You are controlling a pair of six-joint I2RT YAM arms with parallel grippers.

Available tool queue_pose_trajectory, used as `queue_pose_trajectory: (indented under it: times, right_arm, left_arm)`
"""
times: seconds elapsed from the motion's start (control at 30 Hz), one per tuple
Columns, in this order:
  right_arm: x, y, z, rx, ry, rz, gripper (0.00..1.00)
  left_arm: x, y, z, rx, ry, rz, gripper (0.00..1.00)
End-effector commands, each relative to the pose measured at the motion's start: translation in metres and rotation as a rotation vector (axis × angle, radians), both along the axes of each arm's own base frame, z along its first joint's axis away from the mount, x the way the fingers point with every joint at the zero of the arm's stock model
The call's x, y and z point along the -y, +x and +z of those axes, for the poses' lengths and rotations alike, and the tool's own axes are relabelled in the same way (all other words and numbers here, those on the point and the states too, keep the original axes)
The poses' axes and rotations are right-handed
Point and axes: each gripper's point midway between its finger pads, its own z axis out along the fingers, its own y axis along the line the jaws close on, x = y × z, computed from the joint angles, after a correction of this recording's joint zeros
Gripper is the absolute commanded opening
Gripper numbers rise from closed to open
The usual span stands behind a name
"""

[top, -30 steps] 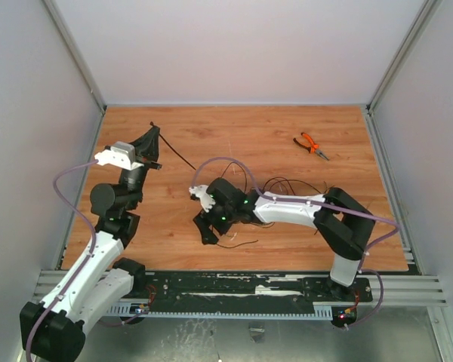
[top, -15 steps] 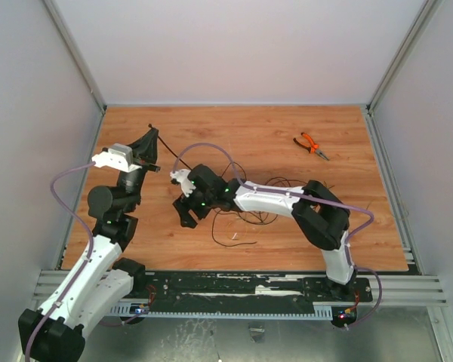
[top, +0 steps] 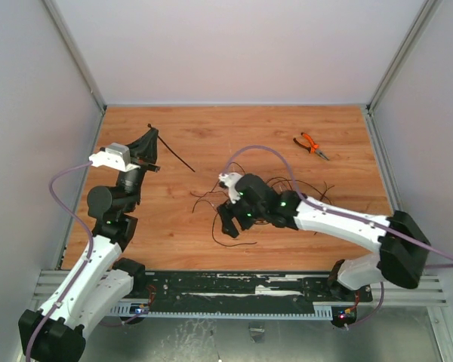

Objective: Zip-tie the wires
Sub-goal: Adjust the cable at the center of the board.

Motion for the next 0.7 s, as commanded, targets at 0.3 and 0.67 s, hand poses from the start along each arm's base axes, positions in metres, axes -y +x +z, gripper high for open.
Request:
queue_pose_trajectory:
  times: [0.3, 0.67]
  right_arm:
    - [0.123, 0.009, -0.024, -0.173, -0.024, -0.528, 0.69]
    - [0.103, 0.003, -0.060, -0.281, 0.023, -0.512, 0.58]
  left_arm:
    - [-0.002, -0.003, 0.016, 0.041, -0.019, -0.002, 0.00]
    - [-0.001, 0.000, 0.015, 0.038, -0.001, 0.000, 0.00]
